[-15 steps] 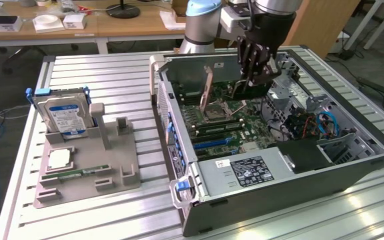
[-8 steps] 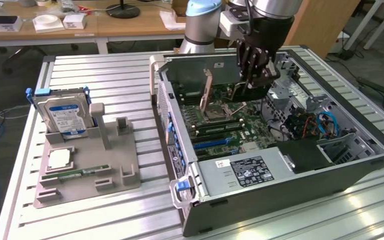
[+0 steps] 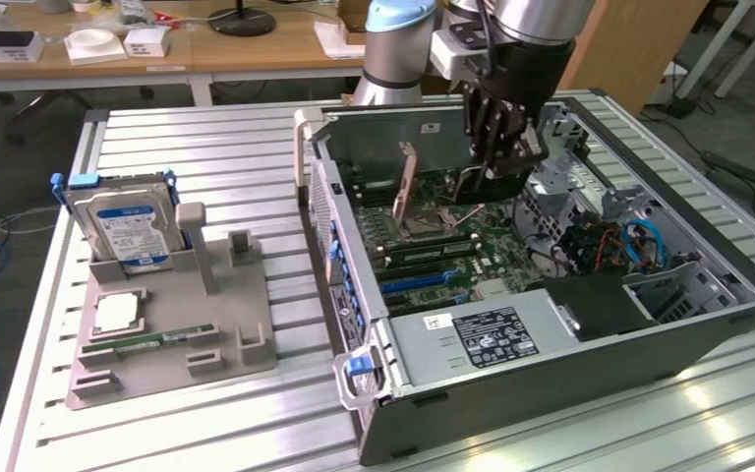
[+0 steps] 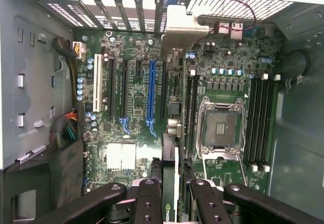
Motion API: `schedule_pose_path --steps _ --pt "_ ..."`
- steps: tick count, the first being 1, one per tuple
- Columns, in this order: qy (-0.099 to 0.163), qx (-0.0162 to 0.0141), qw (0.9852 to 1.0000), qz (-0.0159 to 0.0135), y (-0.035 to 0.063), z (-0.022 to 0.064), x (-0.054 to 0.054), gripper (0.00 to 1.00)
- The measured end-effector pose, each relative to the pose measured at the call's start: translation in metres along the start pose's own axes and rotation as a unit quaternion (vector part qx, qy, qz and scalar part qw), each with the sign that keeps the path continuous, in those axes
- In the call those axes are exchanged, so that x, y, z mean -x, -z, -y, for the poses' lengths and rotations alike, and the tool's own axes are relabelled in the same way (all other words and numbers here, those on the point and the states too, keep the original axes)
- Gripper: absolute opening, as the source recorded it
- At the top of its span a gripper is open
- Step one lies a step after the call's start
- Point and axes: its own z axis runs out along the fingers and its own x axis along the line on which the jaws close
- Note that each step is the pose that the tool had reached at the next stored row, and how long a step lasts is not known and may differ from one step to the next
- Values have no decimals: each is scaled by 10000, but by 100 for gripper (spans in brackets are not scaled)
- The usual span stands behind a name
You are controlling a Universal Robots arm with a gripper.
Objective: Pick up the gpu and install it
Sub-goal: 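Insert the gpu into the slot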
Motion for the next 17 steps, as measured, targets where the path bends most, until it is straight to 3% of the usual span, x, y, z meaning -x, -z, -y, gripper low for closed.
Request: schedule_pose_path --steps 17 --pt "-14 -5 10000 -2 -113 -4 -5 26"
